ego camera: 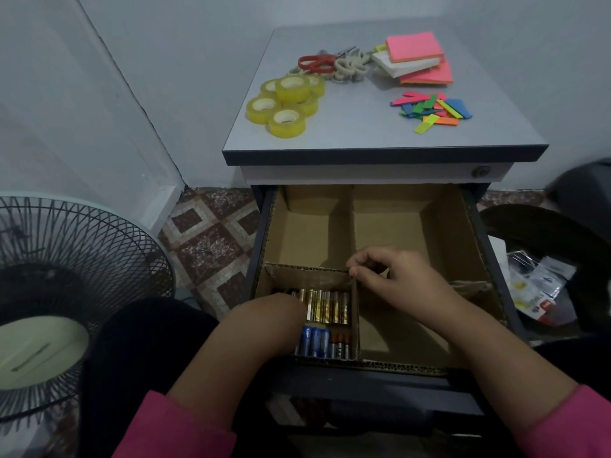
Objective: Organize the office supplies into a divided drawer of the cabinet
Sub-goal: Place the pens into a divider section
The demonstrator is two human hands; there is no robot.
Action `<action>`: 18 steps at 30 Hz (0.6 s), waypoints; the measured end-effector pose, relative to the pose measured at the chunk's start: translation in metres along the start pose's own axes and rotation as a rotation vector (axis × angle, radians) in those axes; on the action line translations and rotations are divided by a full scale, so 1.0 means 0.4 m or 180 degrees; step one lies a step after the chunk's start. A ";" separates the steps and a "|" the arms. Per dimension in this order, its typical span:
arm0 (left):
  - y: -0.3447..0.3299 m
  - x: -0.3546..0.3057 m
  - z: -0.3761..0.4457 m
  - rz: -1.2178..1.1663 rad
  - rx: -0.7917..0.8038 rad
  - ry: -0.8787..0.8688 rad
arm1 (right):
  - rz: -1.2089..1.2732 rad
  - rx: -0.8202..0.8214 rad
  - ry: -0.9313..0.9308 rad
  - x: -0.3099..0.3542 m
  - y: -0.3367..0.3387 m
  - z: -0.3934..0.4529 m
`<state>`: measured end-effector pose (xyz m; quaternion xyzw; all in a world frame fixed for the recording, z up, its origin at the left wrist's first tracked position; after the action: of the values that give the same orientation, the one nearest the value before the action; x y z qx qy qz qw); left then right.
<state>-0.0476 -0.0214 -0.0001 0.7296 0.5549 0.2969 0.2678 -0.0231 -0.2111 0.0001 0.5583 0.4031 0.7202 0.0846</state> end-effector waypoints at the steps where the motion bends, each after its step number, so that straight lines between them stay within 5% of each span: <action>1: -0.004 -0.003 0.003 0.0027 0.0053 -0.0028 | -0.0005 -0.0001 -0.0006 0.000 0.000 0.001; 18: 0.002 -0.003 0.014 -0.0125 -0.0245 0.0042 | -0.0016 0.0047 -0.0010 -0.003 -0.002 0.000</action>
<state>-0.0433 -0.0230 -0.0036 0.7057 0.5590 0.3175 0.2978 -0.0228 -0.2113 -0.0013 0.5590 0.4097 0.7161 0.0830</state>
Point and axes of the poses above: each hand's wrist, its own z-axis towards the middle knuckle, its own y-axis out of the back of the hand, x = y × z, the point moved 1 cm from there along z, towards the middle knuckle, and after that the axes turned 10 degrees about y, right-handed, at the moved point
